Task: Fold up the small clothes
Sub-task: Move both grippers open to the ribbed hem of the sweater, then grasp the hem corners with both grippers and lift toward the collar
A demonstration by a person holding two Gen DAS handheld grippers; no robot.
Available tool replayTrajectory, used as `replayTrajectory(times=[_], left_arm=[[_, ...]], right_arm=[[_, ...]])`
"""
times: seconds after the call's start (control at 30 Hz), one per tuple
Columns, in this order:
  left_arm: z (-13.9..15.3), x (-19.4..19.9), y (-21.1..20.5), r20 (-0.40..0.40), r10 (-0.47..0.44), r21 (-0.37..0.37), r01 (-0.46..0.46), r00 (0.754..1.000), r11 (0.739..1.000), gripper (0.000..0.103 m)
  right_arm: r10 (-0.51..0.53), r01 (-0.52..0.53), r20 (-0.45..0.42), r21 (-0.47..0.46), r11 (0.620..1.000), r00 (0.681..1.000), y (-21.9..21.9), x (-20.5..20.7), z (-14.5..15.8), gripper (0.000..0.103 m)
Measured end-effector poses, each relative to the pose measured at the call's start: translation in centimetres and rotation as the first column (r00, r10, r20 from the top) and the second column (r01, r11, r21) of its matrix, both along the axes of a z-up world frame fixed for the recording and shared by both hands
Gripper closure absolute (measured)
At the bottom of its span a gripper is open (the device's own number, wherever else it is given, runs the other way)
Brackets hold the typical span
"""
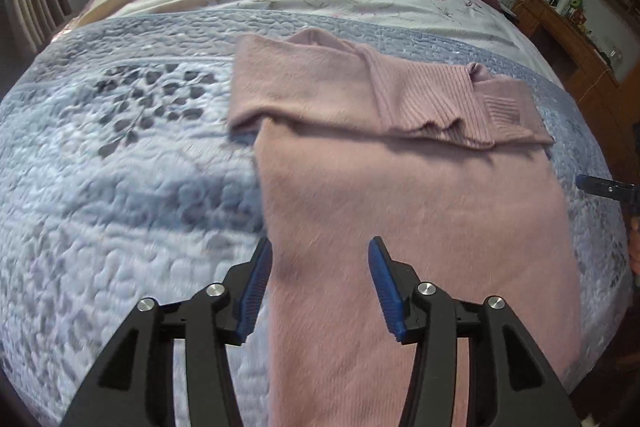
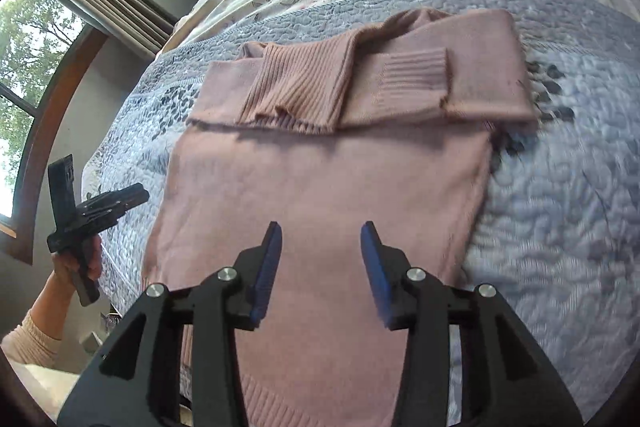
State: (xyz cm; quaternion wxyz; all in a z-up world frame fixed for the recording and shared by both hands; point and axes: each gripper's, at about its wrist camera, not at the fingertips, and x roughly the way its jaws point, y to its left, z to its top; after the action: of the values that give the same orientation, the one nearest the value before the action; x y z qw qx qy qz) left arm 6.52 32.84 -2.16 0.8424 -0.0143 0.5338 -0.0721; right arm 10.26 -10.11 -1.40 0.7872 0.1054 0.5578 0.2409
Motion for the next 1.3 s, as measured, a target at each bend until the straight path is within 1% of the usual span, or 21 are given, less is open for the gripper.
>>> replayTrajectory(times=[0.1,0.13,0.17,0.27,0.3,0.37,0.47,0.5,0.57,0.67,0.73,0.8,0.83,0.9,0.97,1.07,1.17,1.2,1.23,1.27,1.3], left_arm=[[0.3,-3.7,1.3,0.004,0.030,0.037,-0.030,1.000,0.999,0.049],[0.1,-4.7,1.5,0.001,0.034,0.056,-0.034,0.999,0.998,0.046],[0.0,-5.8,1.6,-0.007,0.032,0.073,-0.032,0.999,0.997,0.045],[-0.9,-8.3,1.7,-0.037,0.021,0.116,-0.016,0.999,0.993,0.045],[-1.1,-9.0,1.8,-0.050,0.024,0.120,-0.018,0.998,0.993,0.045],[-1.8,-10.4,2.1,-0.078,0.033,0.103,-0.025,0.996,0.994,0.045],[-2.7,-12.3,2.4,-0.119,0.036,0.083,-0.026,0.992,0.996,0.045],[-3.0,-12.9,2.4,-0.132,0.032,0.086,-0.020,0.991,0.996,0.045],[-3.7,-13.9,2.4,-0.157,0.017,0.086,-0.004,0.988,0.996,0.045],[-4.8,-14.8,2.5,-0.192,0.015,0.070,-0.002,0.981,0.998,0.045],[-5.1,-15.4,2.5,-0.191,0.010,0.040,-0.002,0.981,0.999,0.045],[-5.1,-15.6,2.2,-0.182,0.003,0.046,0.006,0.983,0.999,0.047],[-5.1,-15.6,2.1,-0.181,-0.001,0.036,0.008,0.983,0.999,0.047],[-5.1,-15.5,1.9,-0.190,-0.002,-0.013,0.000,0.982,1.000,0.047],[-5.2,-15.2,1.5,-0.199,-0.014,-0.052,0.004,0.980,0.999,0.047],[-5.7,-14.6,0.4,-0.211,-0.026,-0.054,0.014,0.977,0.998,0.050],[-6.1,-14.0,0.4,-0.219,-0.015,-0.049,0.004,0.976,0.999,0.056],[-6.1,-13.9,0.4,-0.219,-0.013,-0.054,0.002,0.976,0.999,0.063],[-6.0,-13.9,0.5,-0.220,-0.017,-0.065,0.003,0.975,0.998,0.080],[-5.9,-13.9,0.9,-0.225,-0.018,-0.090,-0.002,0.974,0.996,0.085],[-5.9,-13.9,1.1,-0.228,-0.008,-0.108,-0.017,0.974,0.994,0.088]], right_arm=[[-0.029,0.029,0.003,-0.048,0.998,1.000,-1.3,-4.8,0.0,0.059],[-0.037,0.037,0.009,-0.070,0.997,0.999,-1.7,-6.3,-0.1,0.056],[-0.045,0.045,0.007,-0.087,0.995,0.999,-2.0,-7.7,-0.4,0.052],[-0.062,0.058,-0.036,-0.087,0.995,0.997,-2.7,-11.3,-1.7,0.051],[-0.070,0.066,-0.055,-0.081,0.995,0.996,-2.8,-12.4,-2.2,0.051],[-0.084,0.077,-0.093,-0.076,0.994,0.992,-3.1,-14.3,-3.3,0.051],[-0.122,0.109,-0.127,-0.105,0.989,0.984,-4.0,-17.1,-4.9,0.051],[-0.136,0.123,-0.144,-0.097,0.988,0.980,-4.3,-17.7,-5.4,0.051],[-0.147,0.137,-0.175,-0.071,0.988,0.973,-4.8,-18.9,-6.1,0.051],[-0.153,0.143,-0.189,-0.070,0.987,0.970,-5.1,-20.0,-7.0,0.051],[-0.148,0.140,-0.191,-0.051,0.989,0.971,-4.9,-20.4,-7.1,0.051],[-0.142,0.136,-0.187,-0.048,0.990,0.972,-4.5,-20.5,-7.0,0.051],[-0.134,0.130,-0.187,-0.038,0.991,0.973,-4.3,-20.4,-7.0,0.051],[-0.122,0.125,-0.196,0.003,0.992,0.973,-3.8,-20.2,-7.0,0.053],[-0.105,0.116,-0.206,0.038,0.993,0.973,-3.4,-20.1,-7.2,0.060],[-0.107,0.120,-0.221,0.044,0.992,0.969,-3.0,-19.7,-7.8,0.061],[-0.116,0.131,-0.231,0.050,0.990,0.966,-3.2,-19.5,-8.4,0.064],[-0.114,0.130,-0.231,0.057,0.990,0.966,-3.2,-19.5,-8.4,0.064],[-0.105,0.123,-0.230,0.064,0.990,0.967,-3.2,-19.5,-8.3,0.070],[-0.091,0.112,-0.236,0.077,0.991,0.968,-3.1,-19.6,-8.3,0.079],[-0.084,0.108,-0.245,0.087,0.990,0.966,-3.1,-19.6,-8.5,0.081]])
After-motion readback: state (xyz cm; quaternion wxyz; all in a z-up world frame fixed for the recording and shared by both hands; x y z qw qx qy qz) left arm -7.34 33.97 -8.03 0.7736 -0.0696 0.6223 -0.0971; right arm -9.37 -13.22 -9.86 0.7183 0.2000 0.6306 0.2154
